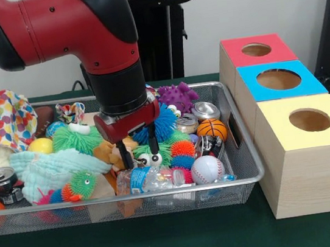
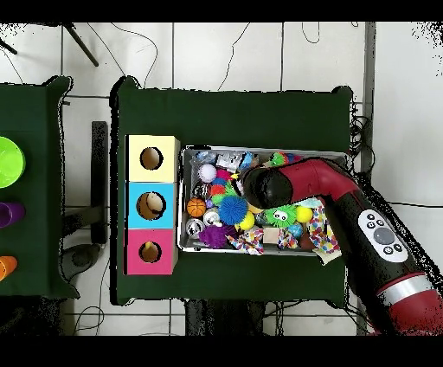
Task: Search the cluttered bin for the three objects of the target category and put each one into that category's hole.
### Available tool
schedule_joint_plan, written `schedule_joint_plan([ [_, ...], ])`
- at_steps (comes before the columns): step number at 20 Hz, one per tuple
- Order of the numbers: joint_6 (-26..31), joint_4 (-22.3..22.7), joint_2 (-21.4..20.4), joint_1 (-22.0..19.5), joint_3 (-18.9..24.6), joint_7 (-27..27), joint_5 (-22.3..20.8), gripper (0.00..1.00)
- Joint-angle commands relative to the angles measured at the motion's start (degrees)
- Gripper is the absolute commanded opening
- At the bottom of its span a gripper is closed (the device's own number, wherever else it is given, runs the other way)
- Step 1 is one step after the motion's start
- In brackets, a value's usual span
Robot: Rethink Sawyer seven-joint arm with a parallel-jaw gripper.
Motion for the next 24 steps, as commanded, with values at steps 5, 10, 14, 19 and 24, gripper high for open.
schedule_joint_plan([
  [5, 1.7, -4.5, 3.3, -2.3, 2.7, -22.3, -3.5, 1.00],
  [10, 2.1, -5.1, 3.7, -2.5, 3.0, -23.2, -3.6, 1.00],
  [14, 3.8, -4.5, 3.0, -2.1, 2.0, -22.2, -3.2, 1.00],
  [19, 3.9, -3.5, 3.3, -2.8, 1.1, -21.8, -3.3, 1.00],
  [24, 4.6, -2.9, 2.8, -3.2, 0.6, -21.9, -3.0, 1.00],
])
